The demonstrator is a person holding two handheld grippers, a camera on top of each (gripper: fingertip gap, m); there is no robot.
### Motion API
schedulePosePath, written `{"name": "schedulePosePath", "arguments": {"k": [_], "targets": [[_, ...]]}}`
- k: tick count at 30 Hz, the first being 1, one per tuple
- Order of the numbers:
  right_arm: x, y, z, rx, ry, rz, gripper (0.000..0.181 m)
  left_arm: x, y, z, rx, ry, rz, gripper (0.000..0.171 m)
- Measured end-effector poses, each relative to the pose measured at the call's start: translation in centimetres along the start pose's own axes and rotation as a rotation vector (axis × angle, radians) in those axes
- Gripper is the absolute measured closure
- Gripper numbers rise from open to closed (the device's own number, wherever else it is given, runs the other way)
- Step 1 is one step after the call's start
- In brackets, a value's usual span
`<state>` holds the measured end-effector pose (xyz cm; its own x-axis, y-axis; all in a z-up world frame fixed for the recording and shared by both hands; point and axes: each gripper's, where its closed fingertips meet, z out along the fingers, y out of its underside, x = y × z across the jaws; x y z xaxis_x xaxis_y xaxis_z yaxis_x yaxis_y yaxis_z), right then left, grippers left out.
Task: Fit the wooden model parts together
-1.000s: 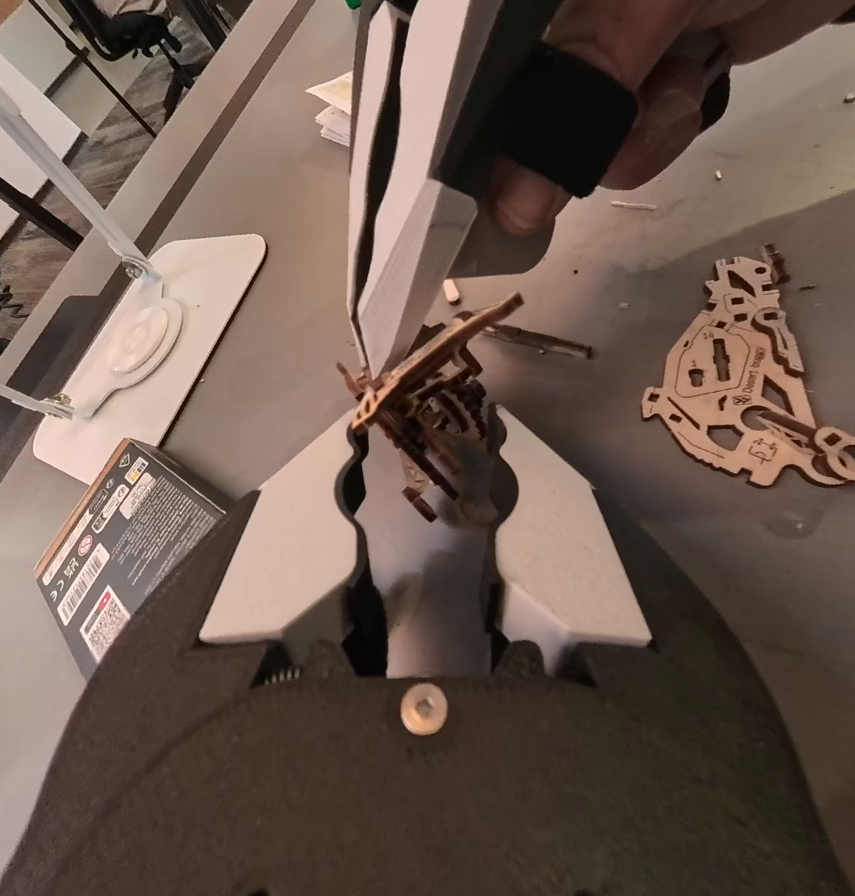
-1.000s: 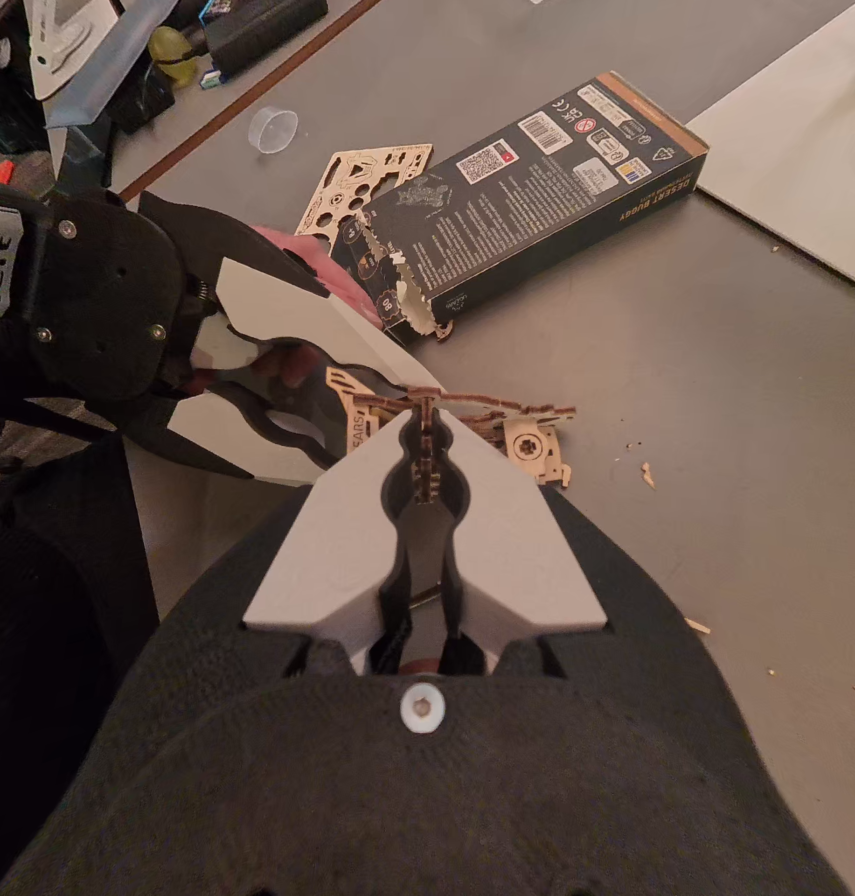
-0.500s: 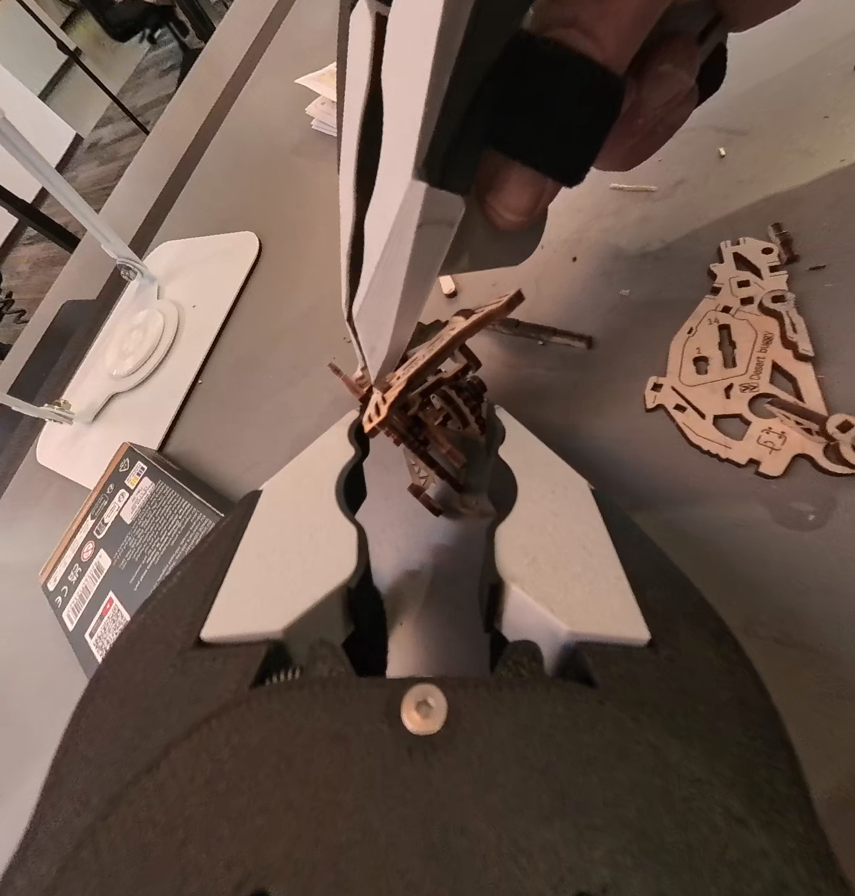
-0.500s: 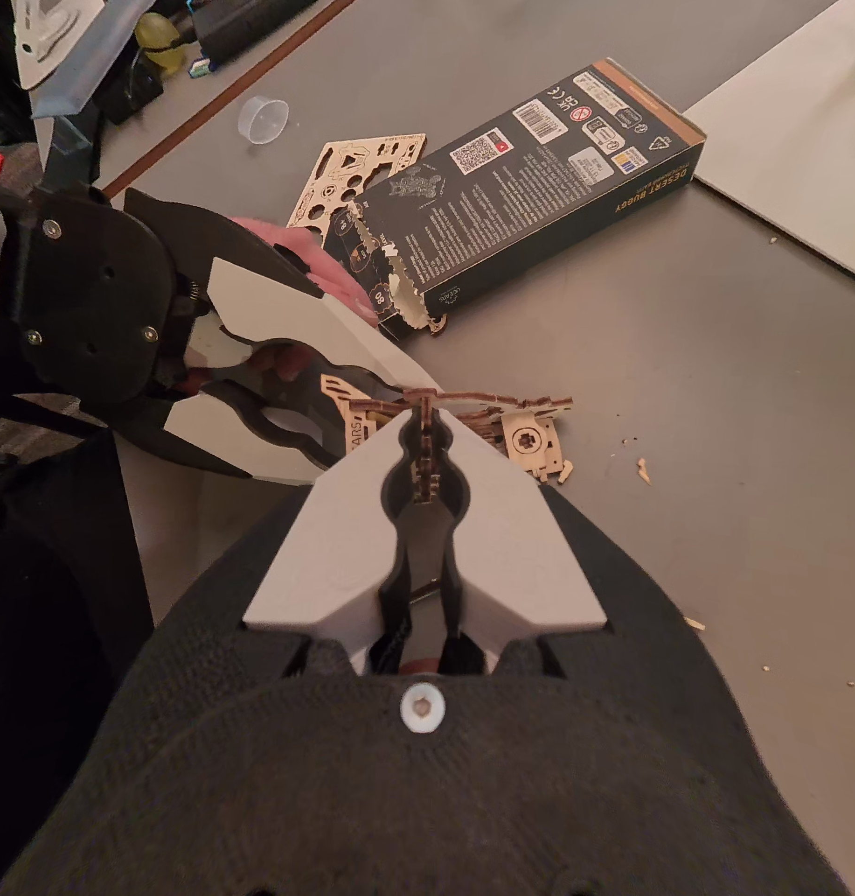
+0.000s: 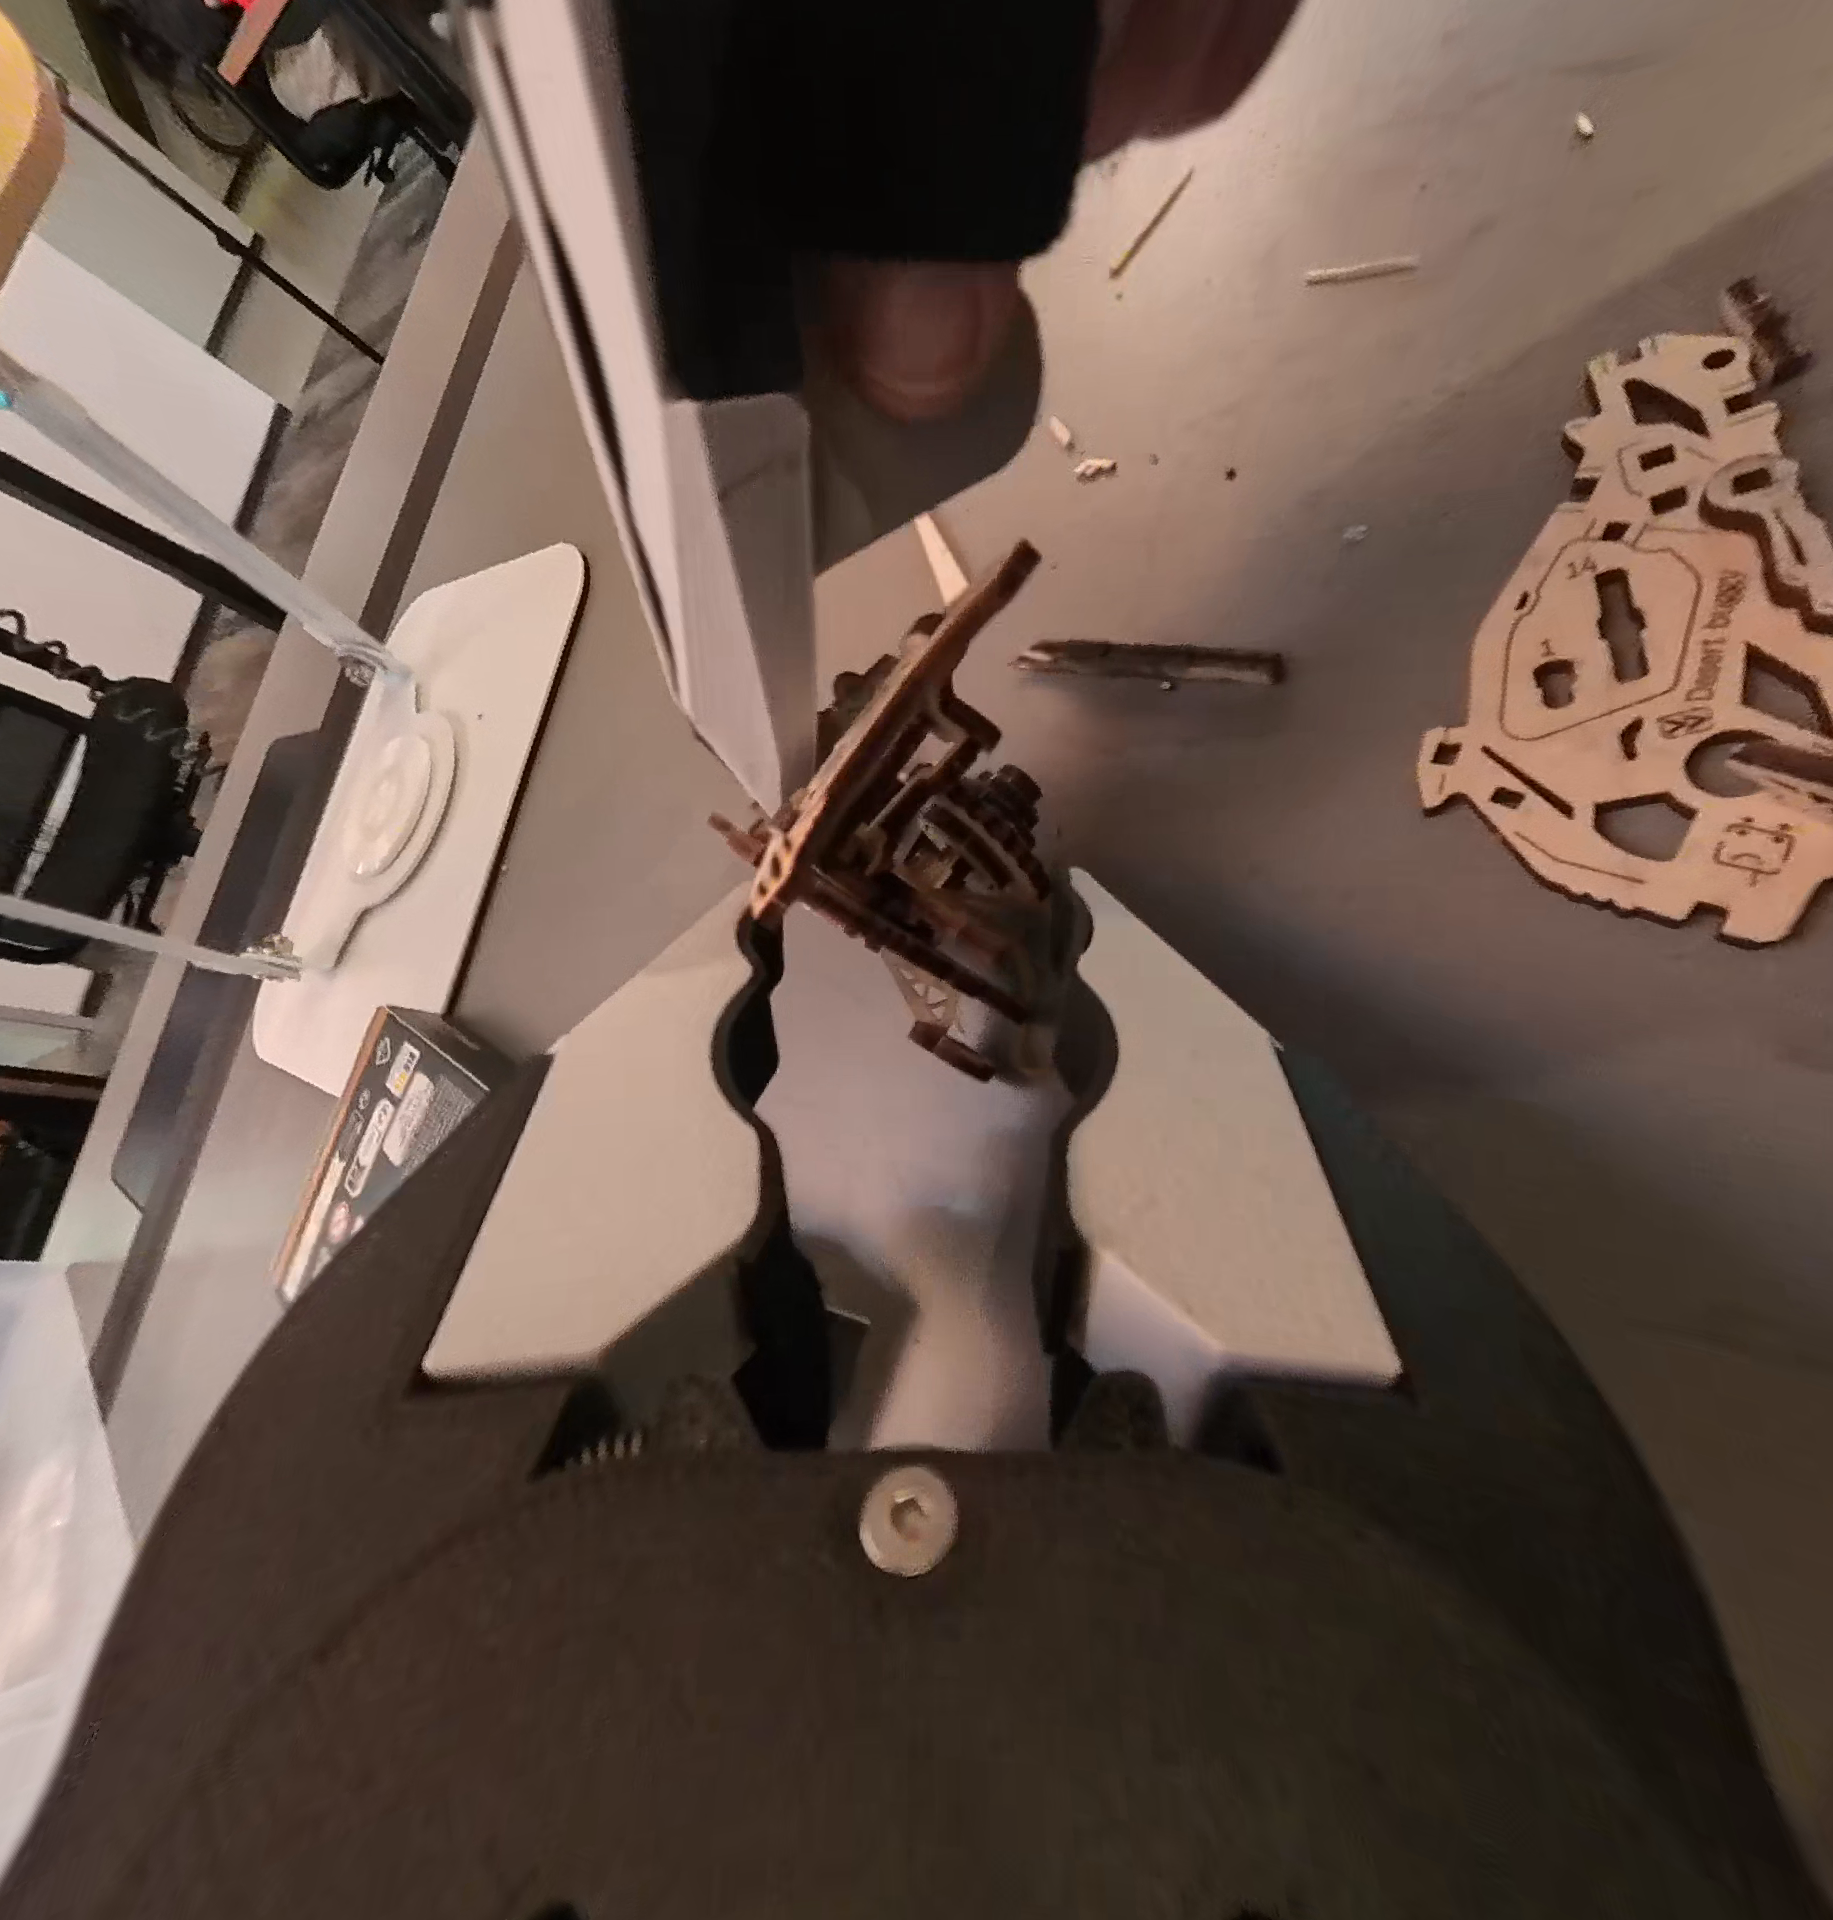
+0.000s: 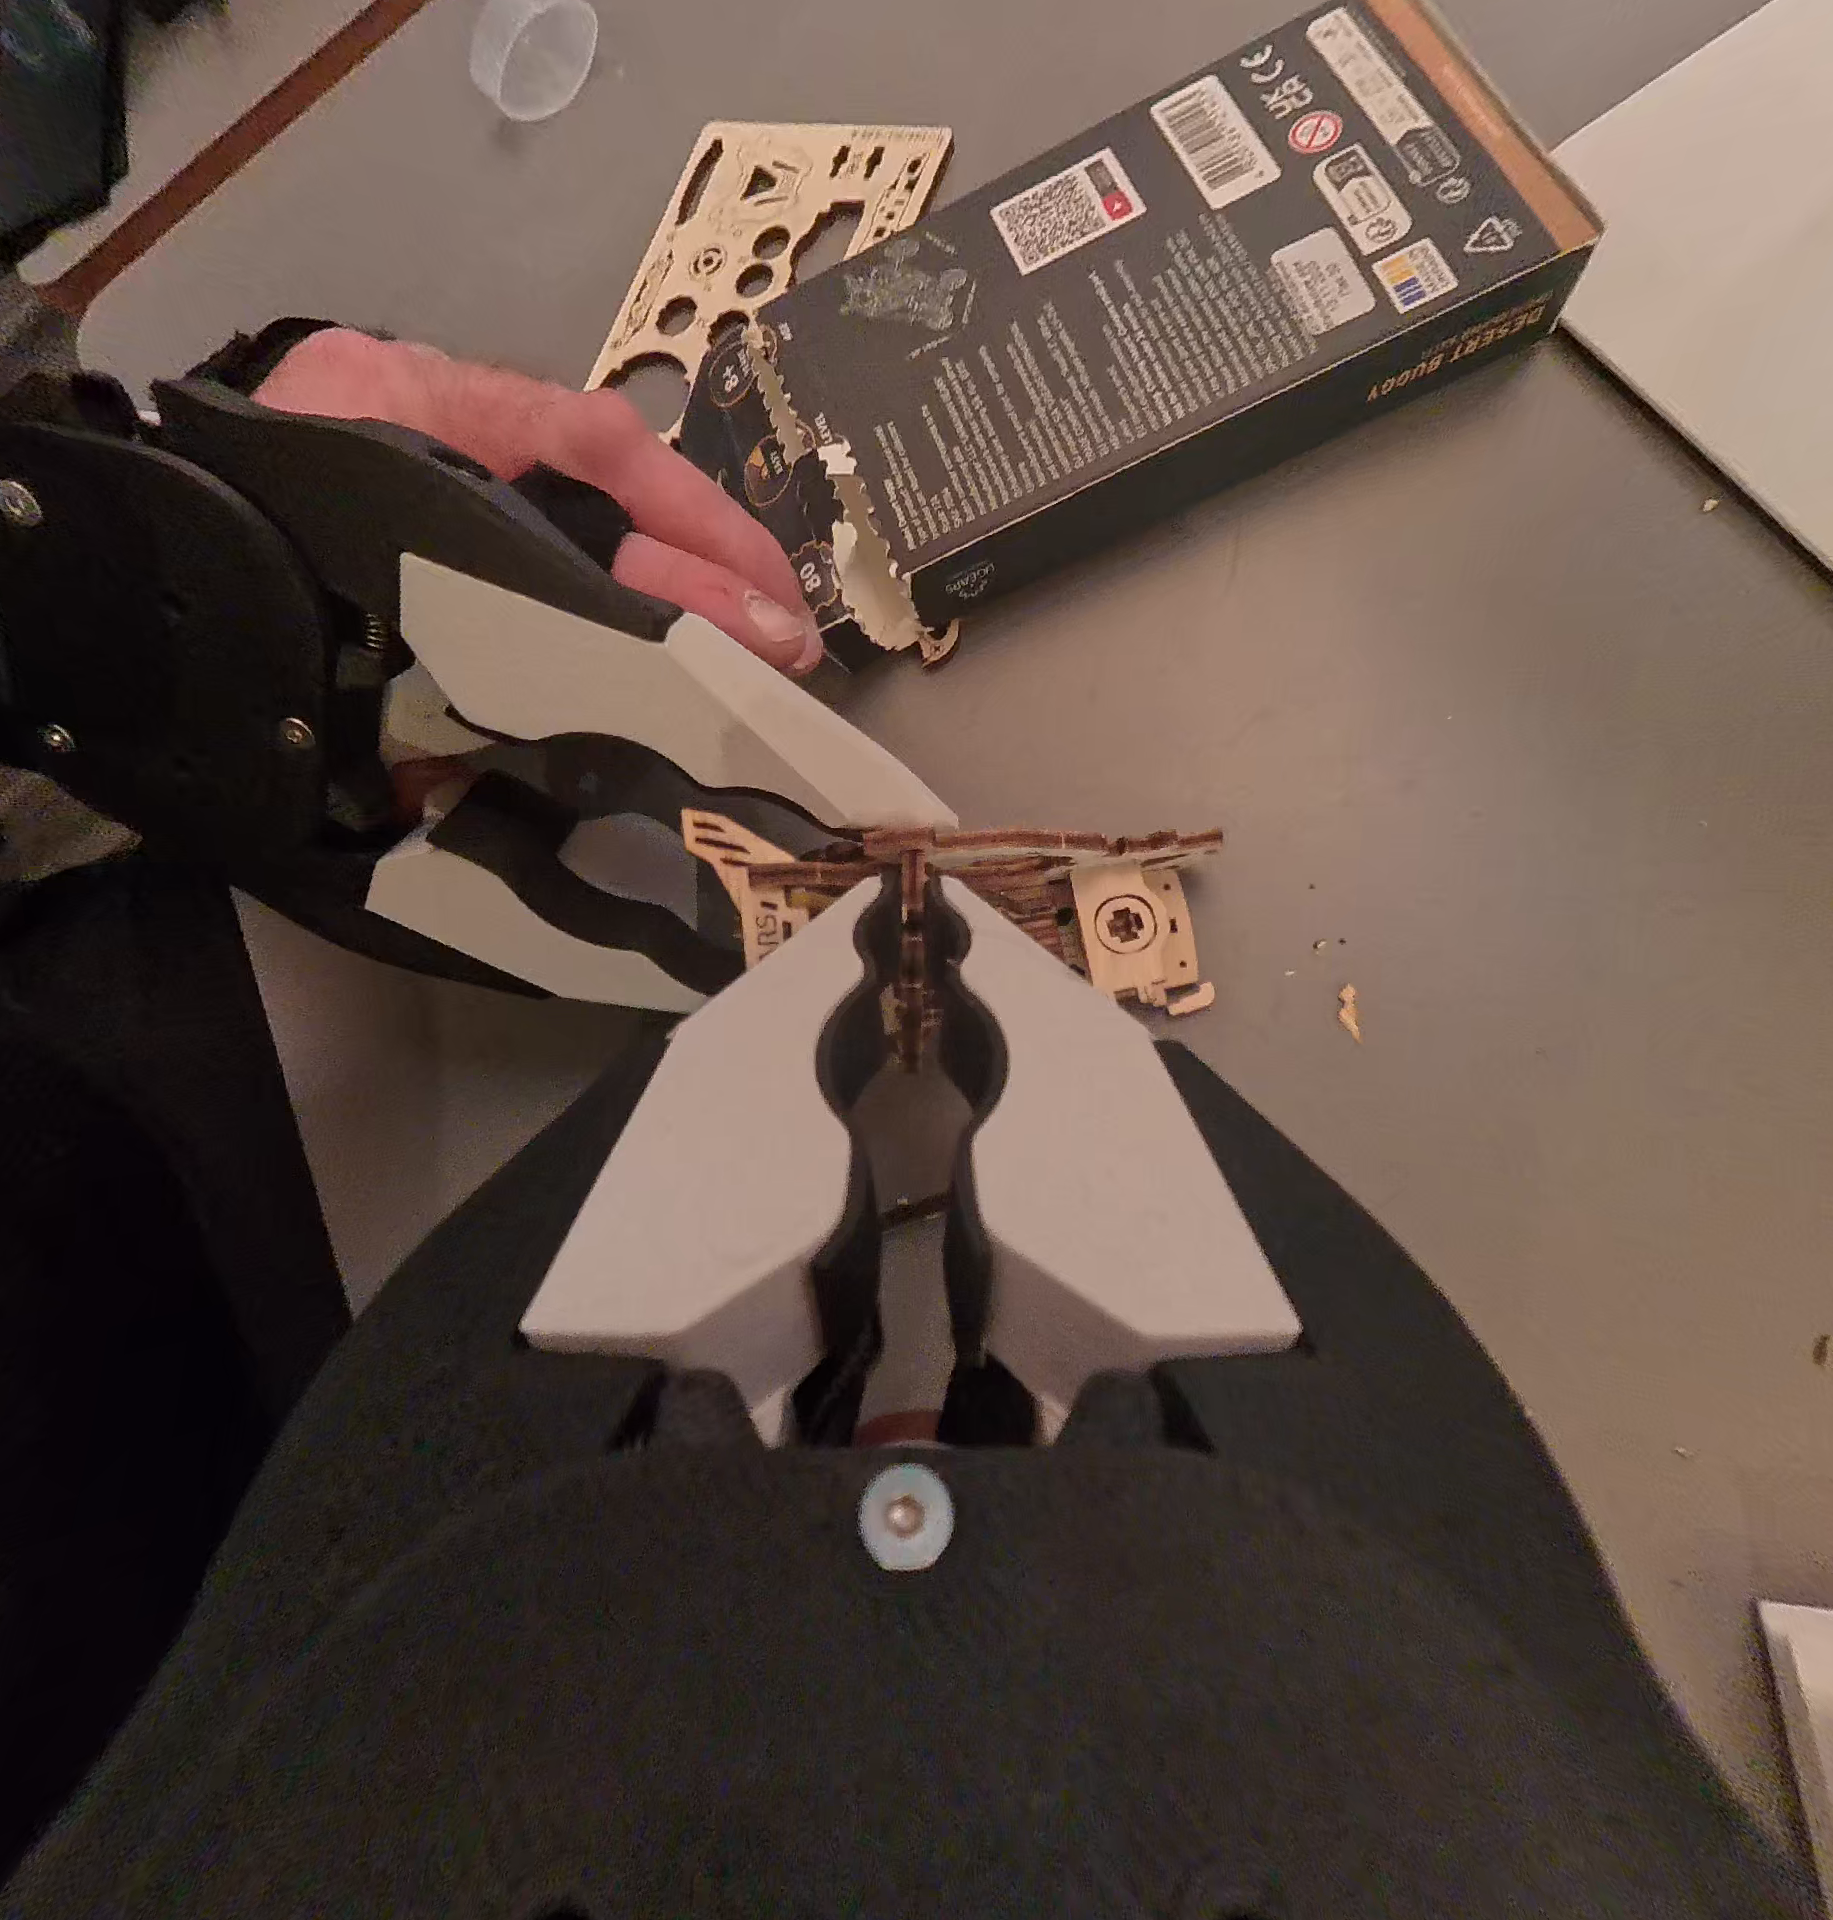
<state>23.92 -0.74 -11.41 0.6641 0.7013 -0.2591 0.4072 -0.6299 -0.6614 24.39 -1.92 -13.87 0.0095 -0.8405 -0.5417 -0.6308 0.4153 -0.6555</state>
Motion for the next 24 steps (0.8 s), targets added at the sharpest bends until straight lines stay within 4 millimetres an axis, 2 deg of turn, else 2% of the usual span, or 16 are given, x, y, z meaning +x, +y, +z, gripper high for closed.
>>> {"name": "schedulePosePath", "arguments": {"k": [14,24], "targets": [[0.25,-0.02,0.01,-0.175,-0.084,-0.097,0.181,-0.4,0.37,0.35,-0.042,-0.045,0.194,0.125],[0.17,-0.09,0.0,-0.242,-0.179,-0.207,0.181,-0.4,0.32,0.37,-0.033,-0.013,0.288,0.125]]}}
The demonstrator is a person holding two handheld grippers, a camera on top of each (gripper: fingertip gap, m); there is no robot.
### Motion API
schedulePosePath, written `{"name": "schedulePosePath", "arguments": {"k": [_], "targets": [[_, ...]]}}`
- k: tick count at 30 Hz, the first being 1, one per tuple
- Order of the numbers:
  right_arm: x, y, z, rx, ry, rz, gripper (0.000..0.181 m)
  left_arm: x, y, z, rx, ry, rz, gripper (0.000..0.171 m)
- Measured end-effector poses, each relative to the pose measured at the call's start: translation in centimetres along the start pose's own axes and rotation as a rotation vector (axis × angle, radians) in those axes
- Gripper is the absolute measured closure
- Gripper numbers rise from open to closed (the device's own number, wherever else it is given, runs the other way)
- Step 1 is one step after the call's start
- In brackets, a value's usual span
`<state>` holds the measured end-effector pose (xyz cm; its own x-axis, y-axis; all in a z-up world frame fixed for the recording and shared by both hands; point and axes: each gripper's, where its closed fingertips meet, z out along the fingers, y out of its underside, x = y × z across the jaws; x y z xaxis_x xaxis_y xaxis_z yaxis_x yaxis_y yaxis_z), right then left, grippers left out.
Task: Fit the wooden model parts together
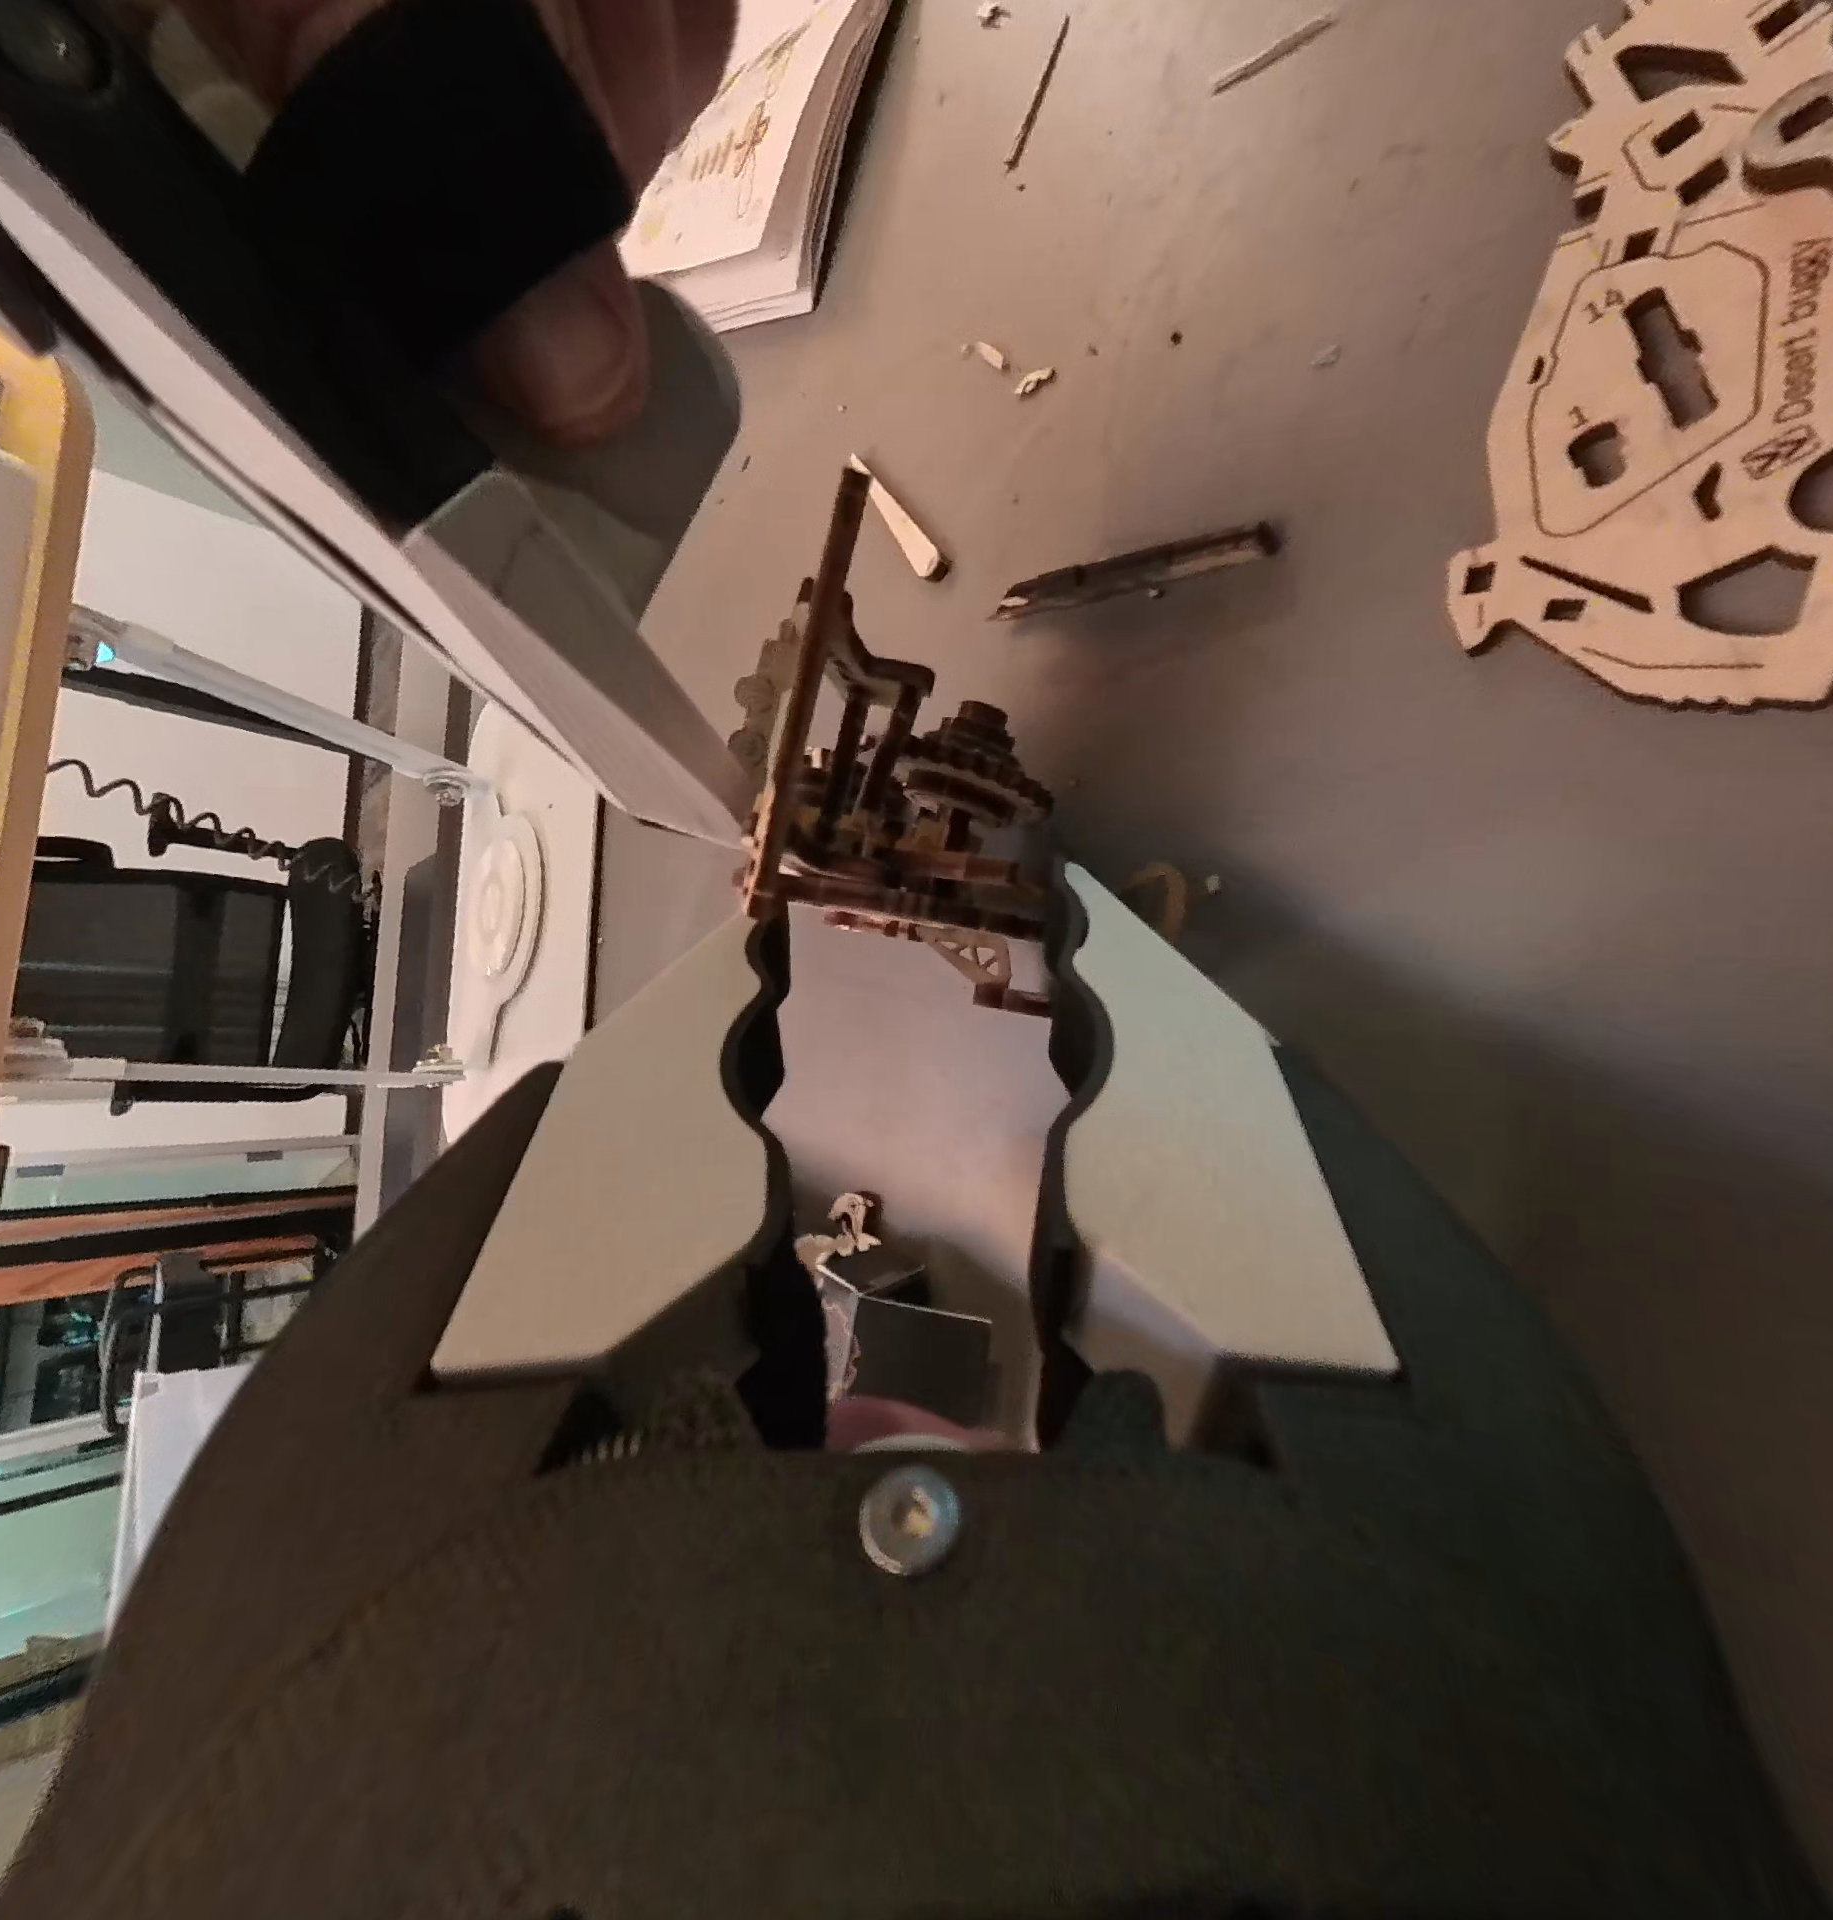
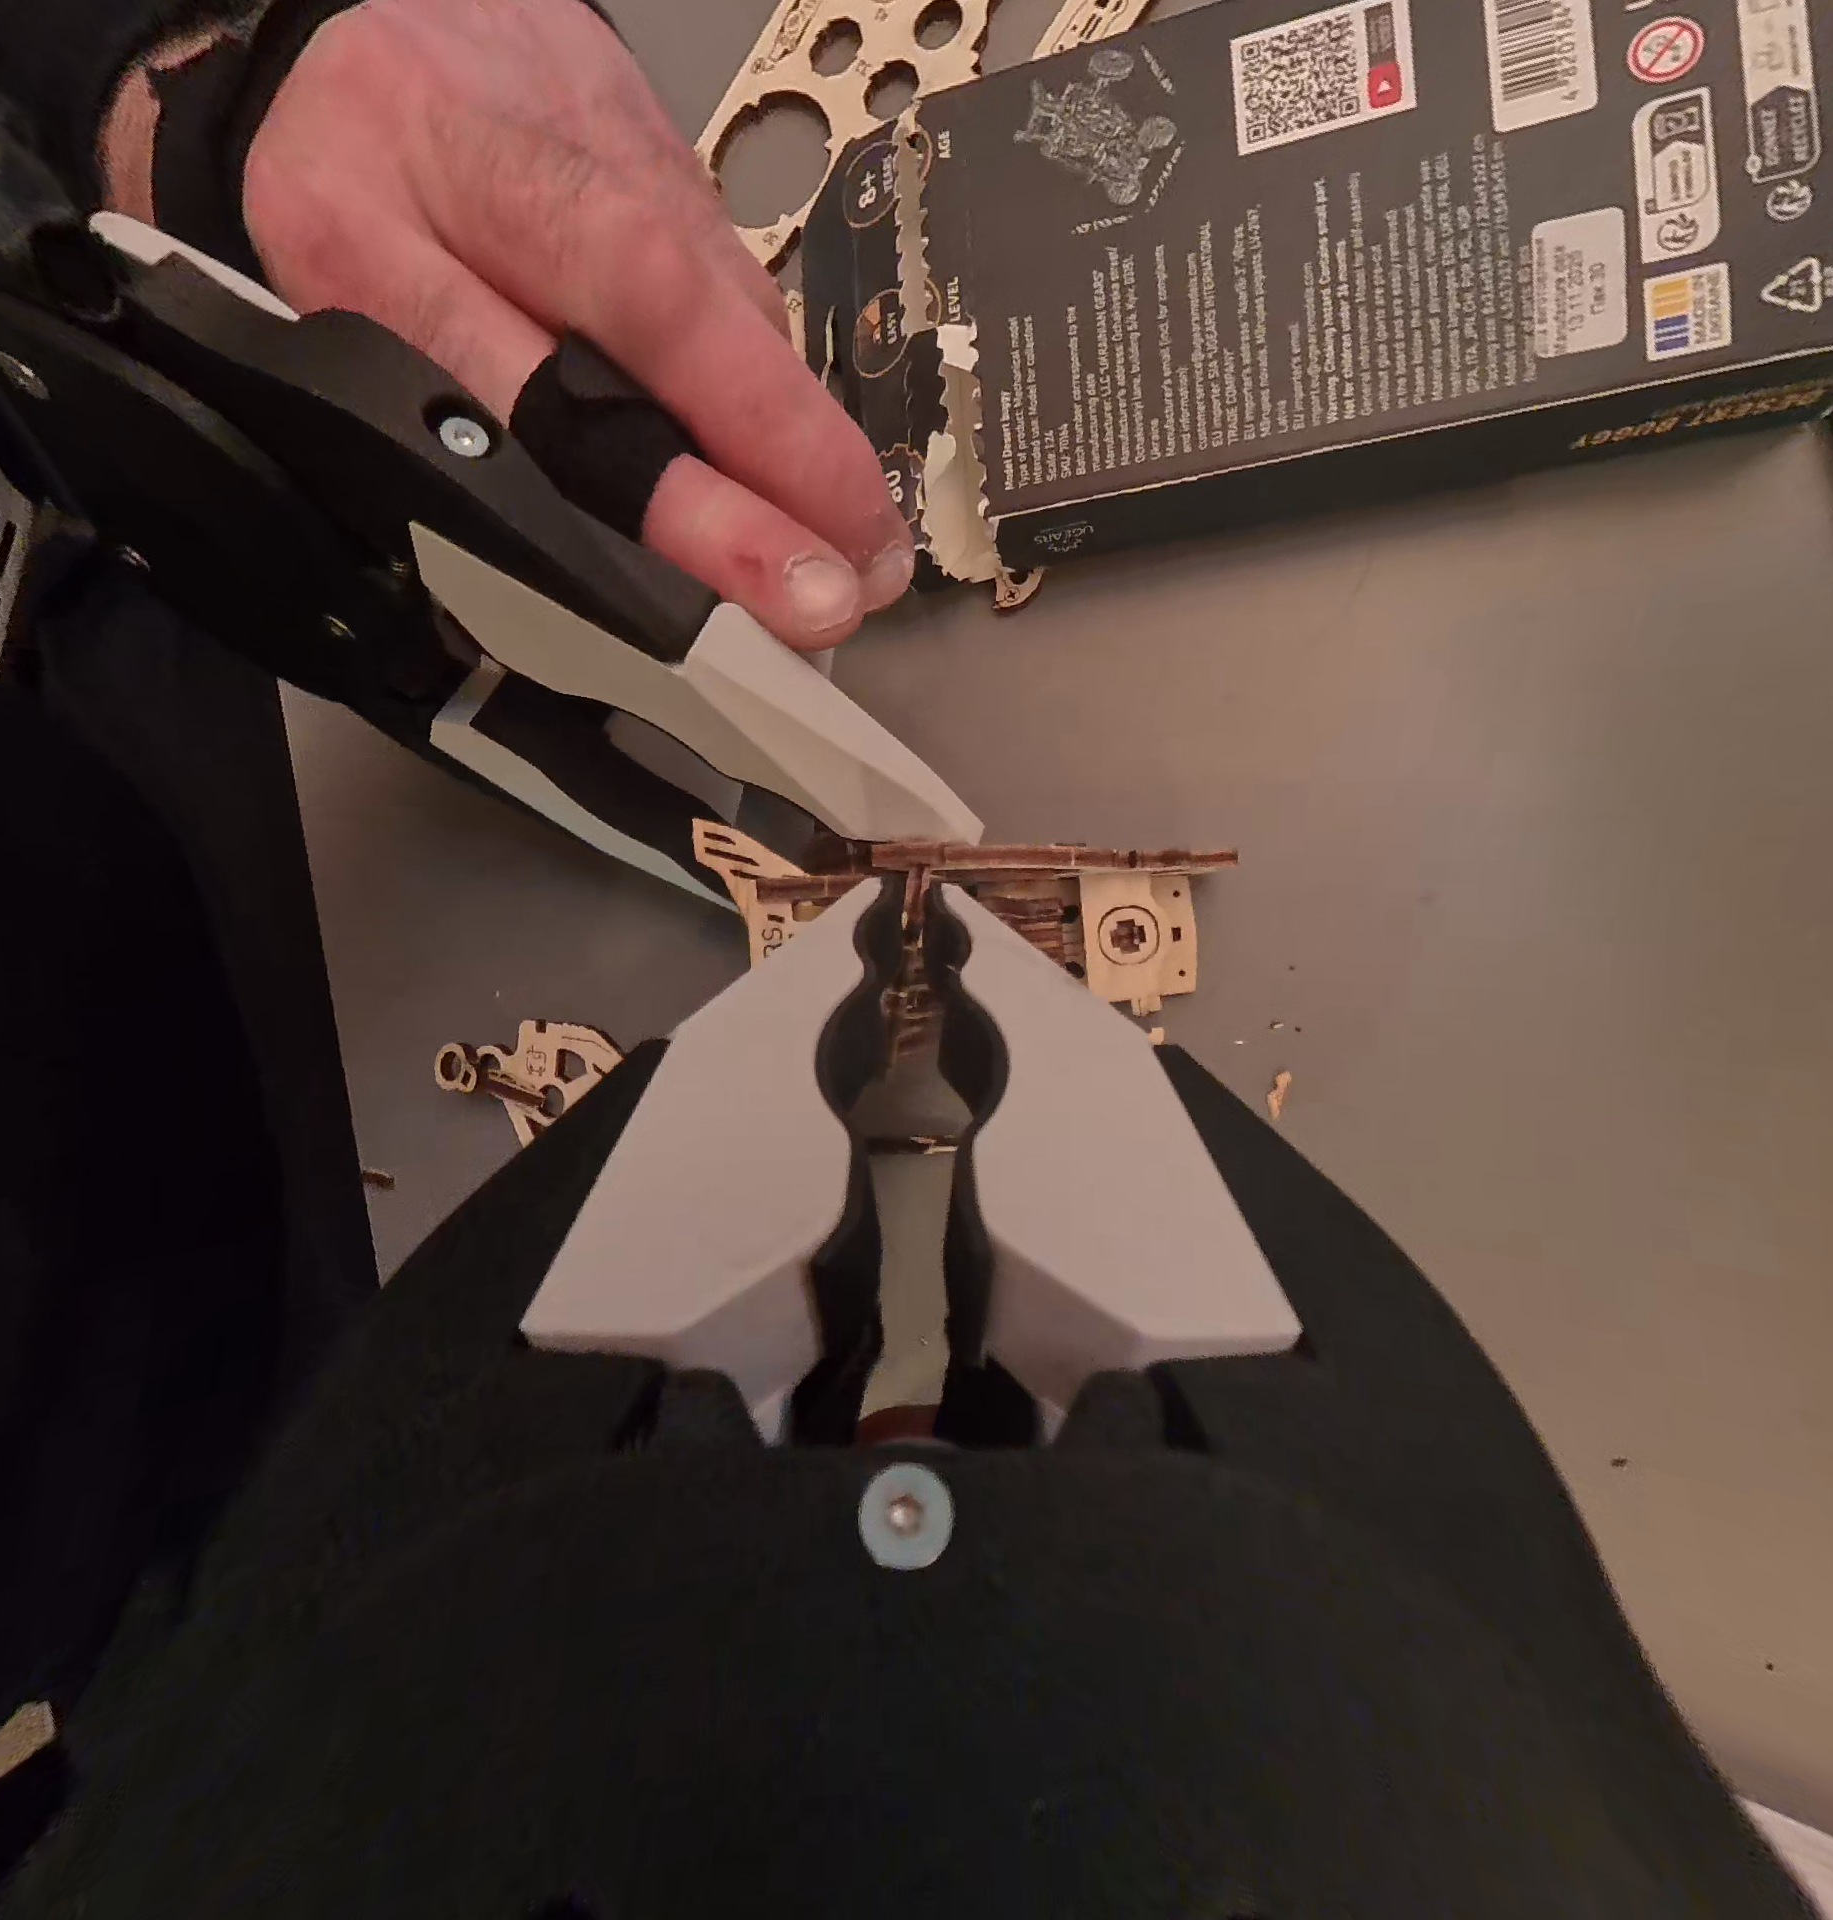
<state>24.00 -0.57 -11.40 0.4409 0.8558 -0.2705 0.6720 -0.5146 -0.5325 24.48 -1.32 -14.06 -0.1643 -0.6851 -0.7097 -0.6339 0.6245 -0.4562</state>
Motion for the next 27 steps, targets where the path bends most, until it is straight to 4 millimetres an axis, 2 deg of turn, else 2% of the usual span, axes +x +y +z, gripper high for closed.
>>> {"name": "schedulePosePath", "arguments": {"k": [14,23,27], "targets": [[0.15,-0.12,-0.13,0.05,-0.066,-0.046,0.181,0.01,-0.11,0.11,0.008,0.014,0.026,0.125],[0.11,-0.32,-0.08,0.239,-0.045,-0.183,0.181,0.05,-0.15,0.1,0.039,0.007,-0.005,0.125],[0.01,-0.34,-0.03,0.265,-0.054,-0.178,0.181,0.13,-0.22,0.04,0.058,0.009,-0.02,0.125]]}}
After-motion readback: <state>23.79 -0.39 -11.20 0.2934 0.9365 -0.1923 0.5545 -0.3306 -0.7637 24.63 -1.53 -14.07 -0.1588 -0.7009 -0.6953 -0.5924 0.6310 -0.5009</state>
